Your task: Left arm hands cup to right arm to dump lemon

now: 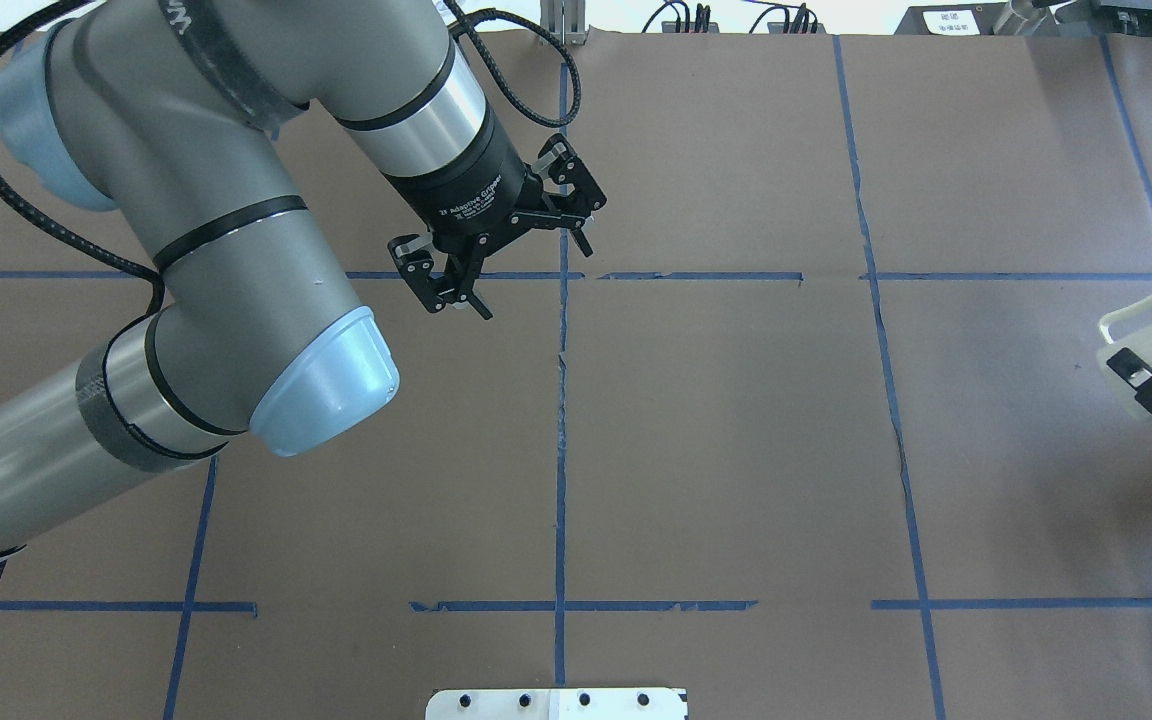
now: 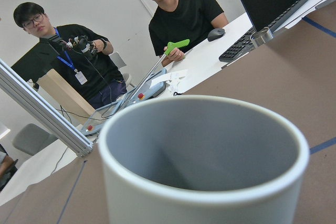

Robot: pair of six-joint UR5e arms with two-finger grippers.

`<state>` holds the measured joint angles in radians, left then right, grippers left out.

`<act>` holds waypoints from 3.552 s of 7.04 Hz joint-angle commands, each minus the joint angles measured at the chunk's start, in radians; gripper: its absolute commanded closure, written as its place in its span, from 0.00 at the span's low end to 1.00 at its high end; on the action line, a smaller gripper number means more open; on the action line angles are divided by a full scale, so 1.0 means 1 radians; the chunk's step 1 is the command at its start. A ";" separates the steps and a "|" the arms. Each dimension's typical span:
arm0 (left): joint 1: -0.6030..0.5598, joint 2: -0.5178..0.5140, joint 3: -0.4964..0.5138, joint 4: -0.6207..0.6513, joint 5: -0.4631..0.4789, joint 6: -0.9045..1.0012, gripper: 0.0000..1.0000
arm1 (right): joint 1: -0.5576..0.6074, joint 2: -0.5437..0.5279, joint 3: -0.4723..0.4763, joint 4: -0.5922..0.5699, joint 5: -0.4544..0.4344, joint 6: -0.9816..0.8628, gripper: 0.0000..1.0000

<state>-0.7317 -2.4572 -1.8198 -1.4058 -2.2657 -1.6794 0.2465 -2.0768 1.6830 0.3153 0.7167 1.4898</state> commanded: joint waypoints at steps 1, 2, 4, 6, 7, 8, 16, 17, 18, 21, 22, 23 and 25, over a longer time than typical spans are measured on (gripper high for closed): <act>0.002 0.003 -0.006 -0.001 0.000 -0.002 0.00 | 0.057 -0.008 -0.214 0.302 0.105 0.026 0.96; 0.003 0.001 -0.006 -0.001 0.000 -0.003 0.00 | 0.062 -0.034 -0.250 0.373 0.116 0.105 0.96; 0.009 0.000 -0.013 -0.001 0.047 -0.005 0.00 | 0.302 0.012 -0.533 0.627 0.419 0.315 0.96; 0.011 0.000 -0.022 -0.001 0.058 -0.005 0.00 | 0.643 0.091 -0.565 0.625 0.755 0.615 0.95; 0.011 0.000 -0.022 -0.001 0.060 -0.005 0.00 | 0.740 0.116 -0.584 0.624 0.838 0.744 0.95; 0.011 0.000 -0.024 -0.001 0.060 -0.006 0.00 | 0.810 0.154 -0.598 0.622 0.880 0.838 0.95; 0.009 0.038 -0.050 0.001 0.097 0.004 0.00 | 1.063 0.287 -0.666 0.649 0.949 1.760 0.88; 0.011 0.037 -0.050 -0.001 0.097 0.006 0.00 | 1.092 0.285 -0.668 0.657 0.972 1.782 0.86; 0.011 0.038 -0.049 -0.001 0.097 0.007 0.00 | 1.097 0.285 -0.661 0.659 0.990 1.778 0.86; 0.011 0.038 -0.050 -0.001 0.097 0.015 0.00 | 1.093 0.300 -0.547 0.520 1.021 1.463 0.81; 0.011 0.038 -0.050 -0.001 0.097 0.015 0.00 | 1.088 0.302 -0.507 0.439 1.021 1.445 0.82; 0.011 0.038 -0.050 -0.001 0.097 0.015 0.00 | 1.076 0.303 -0.424 0.318 1.018 1.440 0.82; 0.011 0.038 -0.050 -0.001 0.097 0.015 0.00 | 1.032 0.346 -0.359 0.164 0.986 1.426 0.82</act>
<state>-0.7210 -2.4196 -1.8699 -1.4067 -2.1690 -1.6645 1.3077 -1.7619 1.2896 0.5661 1.7236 2.9288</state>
